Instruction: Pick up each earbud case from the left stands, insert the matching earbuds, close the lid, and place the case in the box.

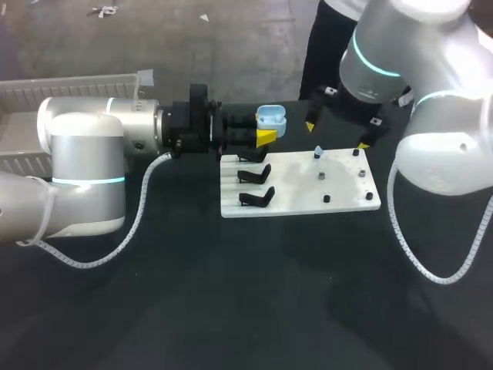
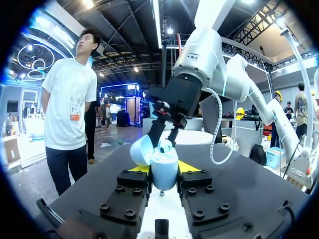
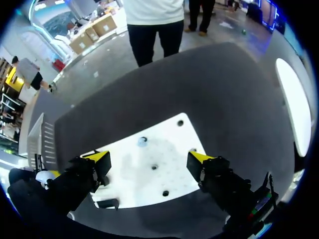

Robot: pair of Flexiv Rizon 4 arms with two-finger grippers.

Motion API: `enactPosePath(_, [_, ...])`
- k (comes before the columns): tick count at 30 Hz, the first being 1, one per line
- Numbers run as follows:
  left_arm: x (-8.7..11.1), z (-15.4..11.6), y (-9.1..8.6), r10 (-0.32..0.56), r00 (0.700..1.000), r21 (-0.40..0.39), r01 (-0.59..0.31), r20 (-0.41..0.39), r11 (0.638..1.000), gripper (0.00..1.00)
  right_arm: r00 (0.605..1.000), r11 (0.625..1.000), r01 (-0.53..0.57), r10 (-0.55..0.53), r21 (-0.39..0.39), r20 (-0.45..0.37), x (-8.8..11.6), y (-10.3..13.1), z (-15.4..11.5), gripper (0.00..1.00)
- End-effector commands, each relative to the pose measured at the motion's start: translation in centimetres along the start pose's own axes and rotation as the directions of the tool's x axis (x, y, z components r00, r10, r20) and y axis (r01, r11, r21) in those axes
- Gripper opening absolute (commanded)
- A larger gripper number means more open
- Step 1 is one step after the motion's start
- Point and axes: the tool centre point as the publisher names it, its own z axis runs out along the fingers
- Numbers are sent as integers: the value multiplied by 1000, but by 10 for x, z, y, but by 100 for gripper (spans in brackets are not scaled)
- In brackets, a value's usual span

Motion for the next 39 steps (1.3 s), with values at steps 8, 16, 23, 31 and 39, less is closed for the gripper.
enactPosePath(8, [0, 0, 0, 1, 1000, -2, -1, 1, 1000, 0, 1000, 1000, -1, 1, 9, 2, 0, 3, 2, 100])
enactPosePath(16, [0, 0, 0, 1, 1000, -2, -1, 1, 1000, 0, 1000, 999, 8, -9, -33, -26, 8, 15, 31, 100])
enactPosePath(23, [0, 0, 0, 1, 1000, -2, -1, 1, 1000, 0, 995, 997, 66, -70, -48, -75, 9, 13, 47, 100])
enactPosePath(31, [0, 0, 0, 1, 1000, -2, -1, 1, 1000, 0, 986, 992, 110, -117, -64, -122, 8, 10, 56, 100])
enactPosePath(39, [0, 0, 0, 1, 1000, -2, -1, 1, 1000, 0, 978, 990, 122, -131, -65, -161, 4, 8, 65, 88])
